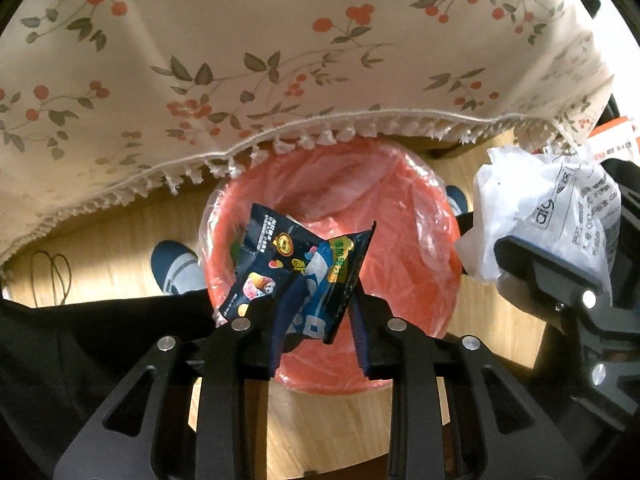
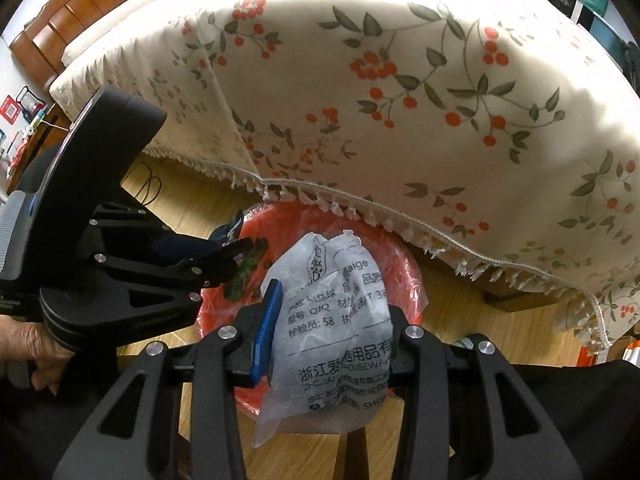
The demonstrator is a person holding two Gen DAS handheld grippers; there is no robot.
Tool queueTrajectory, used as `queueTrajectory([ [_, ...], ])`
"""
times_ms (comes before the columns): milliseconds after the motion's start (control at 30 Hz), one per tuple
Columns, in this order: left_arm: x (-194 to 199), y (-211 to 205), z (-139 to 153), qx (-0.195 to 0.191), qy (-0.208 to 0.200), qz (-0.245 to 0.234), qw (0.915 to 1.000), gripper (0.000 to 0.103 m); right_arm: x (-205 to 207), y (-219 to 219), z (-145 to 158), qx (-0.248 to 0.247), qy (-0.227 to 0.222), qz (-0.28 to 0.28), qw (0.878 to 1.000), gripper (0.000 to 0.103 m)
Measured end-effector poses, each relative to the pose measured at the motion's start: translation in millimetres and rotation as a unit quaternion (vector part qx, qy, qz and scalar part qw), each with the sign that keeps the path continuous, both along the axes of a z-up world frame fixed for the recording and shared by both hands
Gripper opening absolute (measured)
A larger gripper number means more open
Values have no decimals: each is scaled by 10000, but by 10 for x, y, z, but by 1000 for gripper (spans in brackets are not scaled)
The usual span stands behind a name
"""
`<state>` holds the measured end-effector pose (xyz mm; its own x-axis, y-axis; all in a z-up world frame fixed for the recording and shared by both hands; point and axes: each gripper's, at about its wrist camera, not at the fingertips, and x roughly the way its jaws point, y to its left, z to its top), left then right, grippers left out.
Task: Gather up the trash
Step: 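Carry the snack wrapper and plastic bag over the red wastebasket, then open the left tool to drop the wrapper while the right tool releases the bag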
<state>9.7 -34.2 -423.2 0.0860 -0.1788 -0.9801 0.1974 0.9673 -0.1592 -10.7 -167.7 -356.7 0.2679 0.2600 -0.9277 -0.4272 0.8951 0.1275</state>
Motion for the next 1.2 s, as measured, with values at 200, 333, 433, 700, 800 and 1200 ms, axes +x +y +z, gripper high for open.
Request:
queueTrajectory([
  [200, 52, -8, -66, -21, 52, 29, 10000, 53, 34, -10, -63, 4, 115, -24, 9999, 39],
  [333, 66, -1, -74, -5, 55, 61, 10000, 54, 50, -7, -111, 7, 203, -29, 9998, 39],
  [433, 71, 79, -28, 66, -24, 263, 9996, 65, 71, -7, -155, 27, 293, -38, 9996, 39],
  [700, 86, 392, 135, 227, -341, 973, 9944, 75, 130, 165, -335, 16, 487, 229, 9986, 39],
  [800, 99, 498, 192, 322, -453, 1186, 9914, 78, 142, 240, -383, -24, 512, 332, 9981, 39],
  [1200, 135, 605, 150, 390, -375, 1317, 9898, 80, 163, 375, -502, -166, 618, 487, 9968, 41],
])
